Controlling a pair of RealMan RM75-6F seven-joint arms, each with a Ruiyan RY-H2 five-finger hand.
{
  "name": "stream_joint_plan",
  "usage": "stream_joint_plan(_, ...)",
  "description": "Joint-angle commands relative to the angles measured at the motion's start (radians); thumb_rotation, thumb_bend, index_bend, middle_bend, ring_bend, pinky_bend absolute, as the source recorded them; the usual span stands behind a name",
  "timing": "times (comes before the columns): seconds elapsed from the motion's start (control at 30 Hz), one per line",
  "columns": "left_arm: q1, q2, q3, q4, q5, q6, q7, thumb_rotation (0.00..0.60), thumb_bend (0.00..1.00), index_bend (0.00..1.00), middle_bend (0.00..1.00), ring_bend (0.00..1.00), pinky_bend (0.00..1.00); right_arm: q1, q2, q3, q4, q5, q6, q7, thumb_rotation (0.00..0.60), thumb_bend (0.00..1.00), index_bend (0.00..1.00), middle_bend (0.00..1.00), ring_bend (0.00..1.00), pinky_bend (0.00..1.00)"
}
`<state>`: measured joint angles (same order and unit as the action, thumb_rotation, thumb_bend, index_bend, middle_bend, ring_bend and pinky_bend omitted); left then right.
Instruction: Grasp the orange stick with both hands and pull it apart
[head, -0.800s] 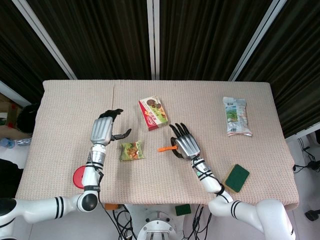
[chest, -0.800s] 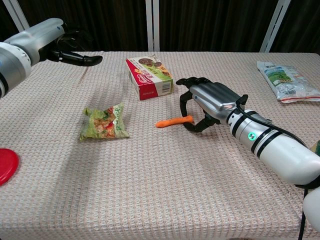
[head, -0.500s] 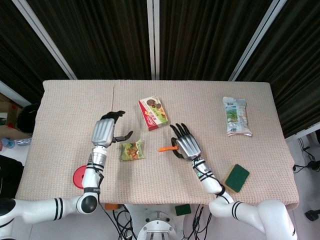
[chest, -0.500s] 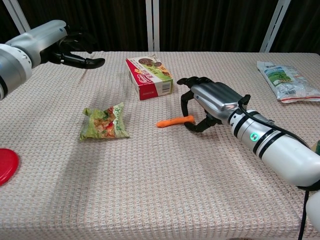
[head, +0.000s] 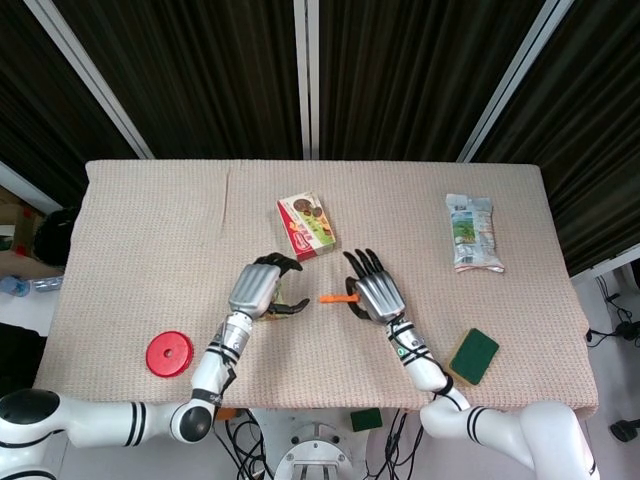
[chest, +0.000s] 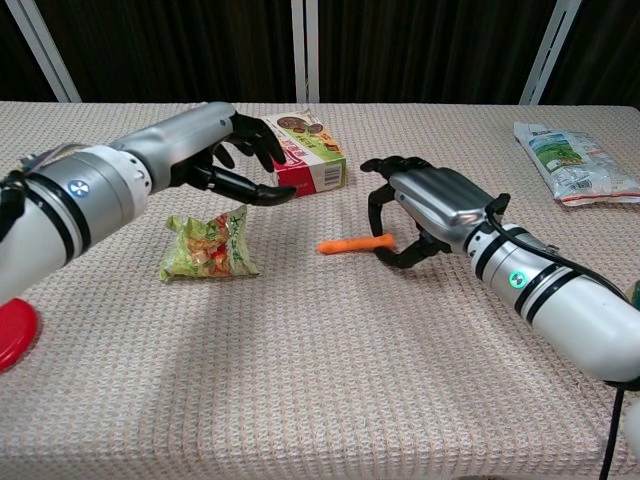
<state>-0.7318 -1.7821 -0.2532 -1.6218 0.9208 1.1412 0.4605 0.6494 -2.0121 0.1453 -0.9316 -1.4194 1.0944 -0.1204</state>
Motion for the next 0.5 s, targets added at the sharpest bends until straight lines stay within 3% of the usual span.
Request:
stream_joint_plan(0.03,-0.033,-0.055,-0.012,0.068,-0.009,-0.033,-0.004,0.391,0.18,0.34,0.3,0.19,0.25,-0.007,-0.001,-0.003,-0.003,-0.001,0.008,0.002,0.6,0.33,0.59,0.03,0.0,0.0)
stream_joint_plan(0.27,-0.073,-0.163,-0.033,0.191,-0.034,-0.008,0.046,0.445,0.19,0.35,0.3,0.19,0.22,-0.022,0.002,-0.007,-0.008,0.0,0.017,0.008,0.6,0.33,0.59,0.03,0.0,0.0)
stream_joint_plan(0.5,-0.089,-0.201,-0.044,0.222,-0.057,-0.009,0.085,0.448,0.2,0.37,0.3,0.19,0.22,-0.025,-0.002,-0.006,0.001,0.001,0.013,0.013,0.6,0.33,0.59,0.03,0.0,0.0)
